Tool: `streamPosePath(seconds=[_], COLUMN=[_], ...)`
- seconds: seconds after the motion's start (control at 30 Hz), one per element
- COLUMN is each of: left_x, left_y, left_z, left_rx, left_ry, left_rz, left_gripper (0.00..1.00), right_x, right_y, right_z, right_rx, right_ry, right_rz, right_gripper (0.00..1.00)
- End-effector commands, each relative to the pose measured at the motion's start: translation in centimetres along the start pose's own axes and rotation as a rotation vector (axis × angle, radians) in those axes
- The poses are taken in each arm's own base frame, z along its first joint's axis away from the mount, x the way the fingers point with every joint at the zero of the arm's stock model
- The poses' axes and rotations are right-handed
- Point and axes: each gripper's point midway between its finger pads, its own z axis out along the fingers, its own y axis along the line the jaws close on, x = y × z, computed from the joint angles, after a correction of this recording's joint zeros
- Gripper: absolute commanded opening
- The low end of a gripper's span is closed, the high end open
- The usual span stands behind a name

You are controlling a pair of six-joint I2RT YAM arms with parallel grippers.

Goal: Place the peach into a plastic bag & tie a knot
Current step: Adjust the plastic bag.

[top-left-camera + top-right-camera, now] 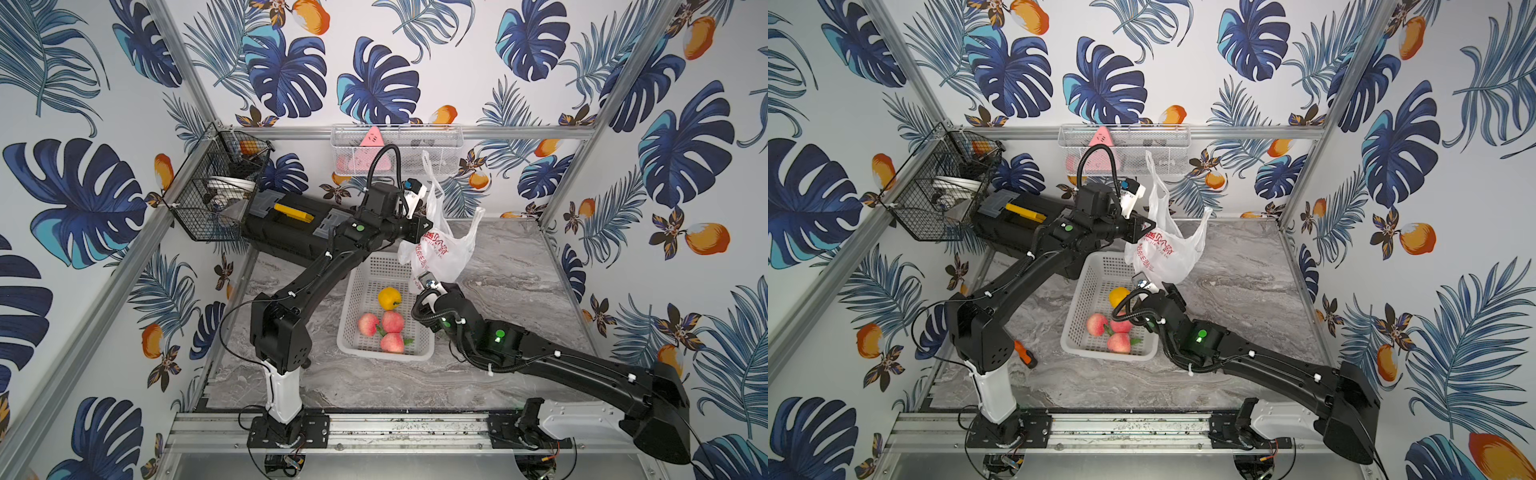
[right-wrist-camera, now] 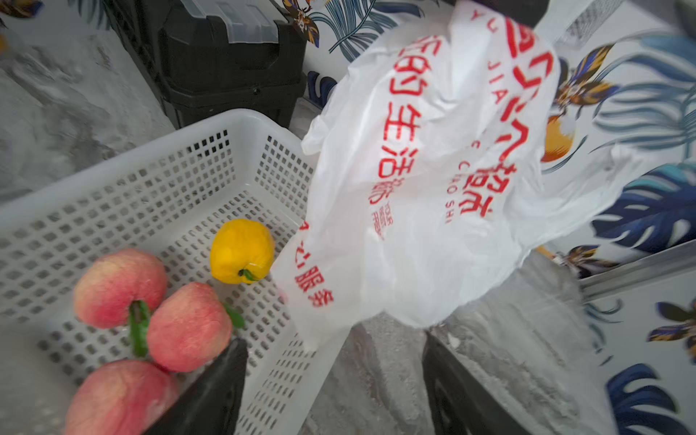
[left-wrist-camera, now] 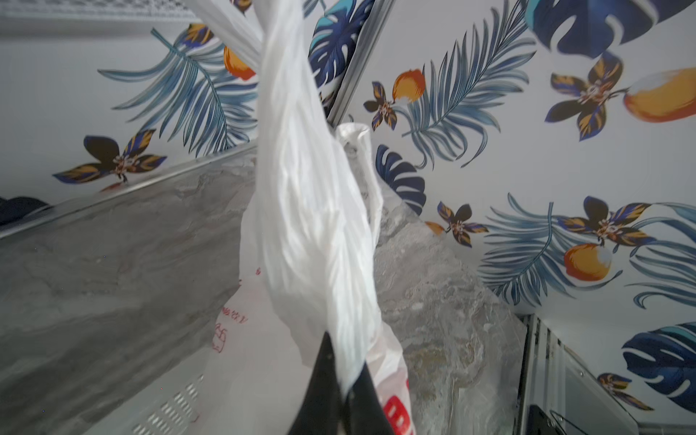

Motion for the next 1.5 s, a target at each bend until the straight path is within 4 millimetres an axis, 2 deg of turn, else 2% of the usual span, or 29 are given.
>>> streamPosePath(seconds=[0.0, 0.07, 0.23, 0.33, 0.43, 0.53, 0.67, 0.77, 0.83, 0.97, 1.03, 1.1, 1.2, 1.3, 1.37, 1.47], left_x=[-5.5, -5.4, -5.2, -4.3, -3.3, -2.7, -1.6, -1.0, -0.8, -0.3, -0.1, 0.0, 0.3, 0.8, 1.7, 3.3], left_y=[-2.8, -2.8, -5.8, -7.6, -8.9, -9.9, -10.8, -11.0, -11.4, -12.3, -12.4, -12.3, -12.0, -11.7, -11.4, -10.3], left_z=[-1.5, -1.8, -3.6, -3.3, -3.0, -2.6, -1.7, -1.5, -1.6, -1.7, -1.8, -1.9, -2.1, -2.1, -2.2, -2.2], left_rx=[0.122, 0.129, 0.187, 0.215, 0.214, 0.225, 0.22, 0.208, 0.215, 0.217, 0.208, 0.197, 0.185, 0.177, 0.169, 0.134], left_ry=[-0.266, -0.305, -0.464, -0.466, -0.467, -0.461, -0.433, -0.438, -0.451, -0.472, -0.486, -0.497, -0.513, -0.51, -0.489, -0.416], left_rz=[0.093, 0.115, 0.245, 0.303, 0.359, 0.382, 0.422, 0.448, 0.455, 0.484, 0.492, 0.489, 0.474, 0.437, 0.408, 0.351], left_gripper=[0.0, 0.0, 0.0, 0.0, 0.0, 0.0, 0.0, 0.0, 0.0, 0.0, 0.0, 0.0, 0.0, 0.0, 0.05, 0.21], right_x=[0.5, -0.3, -0.1, -0.2, -1.1, -2.7, -5.5, -4.3, -2.7, -0.8, 0.6, 1.7, 3.2, 4.6, 5.2, 5.8], right_y=[-0.5, -3.1, -11.0, -14.6, -16.9, -18.2, -19.2, -19.8, -19.8, -19.2, -19.1, -18.9, -19.1, -20.1, -21.2, -22.7], right_z=[-1.2, -1.7, -1.5, -1.2, -0.7, -0.4, -1.1, -0.9, -0.1, 1.5, 2.1, 2.7, 3.3, 3.4, 3.0, 2.1], right_rx=[-0.169, -0.181, -0.107, -0.144, -0.189, -0.2, -0.218, -0.132, -0.09, -0.076, -0.043, -0.025, 0.017, 0.106, 0.176, 0.262], right_ry=[0.107, 0.137, 0.282, 0.313, 0.299, 0.267, 0.193, 0.238, 0.283, 0.357, 0.382, 0.4, 0.4, 0.375, 0.341, 0.291], right_rz=[0.358, 0.558, 1.026, 1.283, 1.463, 1.527, 1.556, 1.562, 1.596, 1.665, 1.687, 1.701, 1.694, 1.635, 1.568, 1.455], right_gripper=[0.77, 0.77, 0.81, 0.82, 0.84, 0.85, 0.87, 0.87, 0.87, 0.85, 0.81, 0.72, 0.48, 0.25, 0.12, 0.0])
